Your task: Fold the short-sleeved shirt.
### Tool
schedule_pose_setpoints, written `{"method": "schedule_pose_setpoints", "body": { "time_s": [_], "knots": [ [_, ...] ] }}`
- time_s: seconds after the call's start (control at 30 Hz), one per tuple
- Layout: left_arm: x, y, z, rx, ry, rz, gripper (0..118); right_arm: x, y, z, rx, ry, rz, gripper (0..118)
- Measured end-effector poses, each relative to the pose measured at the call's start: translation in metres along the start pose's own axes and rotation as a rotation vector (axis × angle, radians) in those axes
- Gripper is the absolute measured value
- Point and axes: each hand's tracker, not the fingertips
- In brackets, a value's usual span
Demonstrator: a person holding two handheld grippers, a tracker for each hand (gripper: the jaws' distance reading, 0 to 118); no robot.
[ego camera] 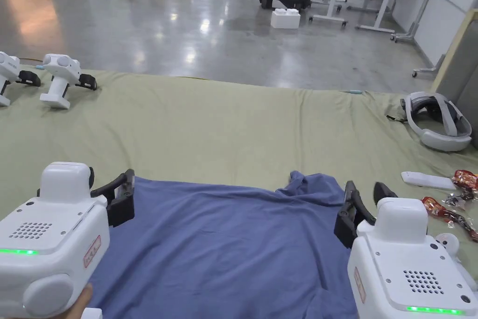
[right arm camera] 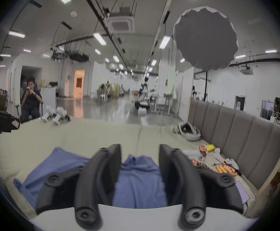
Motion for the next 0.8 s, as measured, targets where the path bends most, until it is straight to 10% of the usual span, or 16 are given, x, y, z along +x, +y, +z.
{"method": "schedule_pose_setpoints", "body": {
  "time_s": [0.1, 0.17, 0.27, 0.8],
  "knots": [
    [0.009, 0.001, 0.006, 0.041, 0.02, -0.022, 56, -0.006, 0.005, 0.003, 0.026, -0.013, -0.015, 16],
    [0.011, -0.002, 0.008, 0.057, 0.036, -0.037, 20, -0.008, 0.007, 0.003, 0.027, 0.002, -0.029, 13],
    [0.01, -0.003, 0.012, 0.054, 0.016, -0.026, 4, -0.012, 0.007, 0.003, 0.022, -0.004, -0.013, 8],
    [-0.096, -0.083, -0.024, -0.677, 0.018, 0.085, 2, -0.011, -0.017, 0.0, -0.097, 0.025, 0.002, 6]
  ]
}}
